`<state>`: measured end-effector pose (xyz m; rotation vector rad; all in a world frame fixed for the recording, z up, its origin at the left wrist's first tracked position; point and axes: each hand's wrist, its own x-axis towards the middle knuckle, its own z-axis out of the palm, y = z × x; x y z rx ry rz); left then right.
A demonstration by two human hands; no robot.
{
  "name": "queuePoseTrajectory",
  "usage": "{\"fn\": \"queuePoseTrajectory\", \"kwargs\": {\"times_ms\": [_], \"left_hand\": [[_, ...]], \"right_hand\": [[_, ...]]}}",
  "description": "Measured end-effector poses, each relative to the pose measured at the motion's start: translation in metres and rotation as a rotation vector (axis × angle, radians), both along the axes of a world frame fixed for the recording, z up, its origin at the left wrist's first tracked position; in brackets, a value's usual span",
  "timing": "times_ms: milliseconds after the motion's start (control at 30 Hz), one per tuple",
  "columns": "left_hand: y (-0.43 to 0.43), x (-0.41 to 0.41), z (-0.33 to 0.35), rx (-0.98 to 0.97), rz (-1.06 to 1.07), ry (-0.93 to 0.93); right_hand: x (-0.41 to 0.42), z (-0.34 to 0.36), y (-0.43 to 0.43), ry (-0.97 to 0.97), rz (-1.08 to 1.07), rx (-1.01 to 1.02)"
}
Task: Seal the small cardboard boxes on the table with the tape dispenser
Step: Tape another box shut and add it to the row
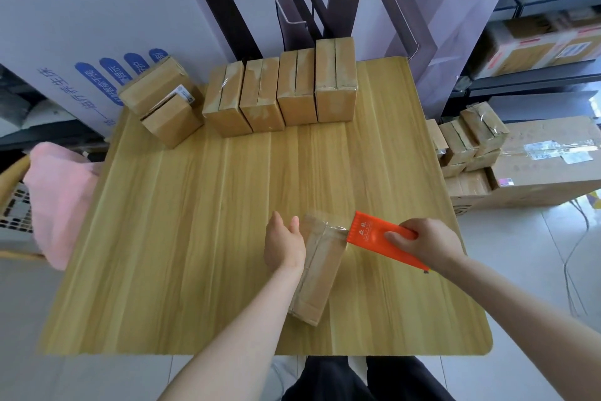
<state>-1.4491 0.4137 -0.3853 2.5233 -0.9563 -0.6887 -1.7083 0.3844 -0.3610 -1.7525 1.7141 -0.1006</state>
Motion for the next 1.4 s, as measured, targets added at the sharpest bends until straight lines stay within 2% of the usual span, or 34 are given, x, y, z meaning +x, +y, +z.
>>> {"fn": "queuePoseTrajectory", "kwargs": {"times_ms": [100,200,333,600,767,967,1067,1133,1267,1400], "left_hand": [[0.009,-0.016,-0.004,-0.115,-0.144,-0.073],[0.009,-0.028,-0.010,-0.038,-0.252,-0.112],[0.008,-0.028,-0.015,-0.001,-0.264,-0.205],[0.010,-0.029,-0.015,0.024,-0.306,-0.235],[0.010,-0.031,-0.013,0.028,-0.322,-0.248],[0.009,-0.031,-0.015,0.027,-0.294,-0.263],[0.009,-0.033,-0.015,0.023,-0.285,-0.270],[0.010,-0.034,-0.015,0.012,-0.277,-0.266],[0.011,-0.035,-0.015,-0.003,-0.278,-0.268],[0.011,-0.036,-0.015,-0.012,-0.273,-0.267]], "right_hand": [[-0.002,-0.003,0.001,-0.011,-0.007,-0.017],[-0.001,-0.006,0.001,-0.030,-0.004,-0.019],[-0.009,-0.014,0.001,-0.062,-0.008,-0.005],[-0.033,-0.031,0.005,-0.151,0.087,-0.094],[-0.036,-0.025,0.002,-0.043,0.192,-0.197],[-0.008,0.010,-0.004,0.329,0.352,-0.221],[0.012,0.026,-0.005,0.483,0.357,-0.180],[0.022,0.034,-0.007,0.516,0.315,-0.130],[0.026,0.041,-0.020,0.395,0.153,0.048],[0.025,0.043,-0.042,0.316,0.100,0.226]]}}
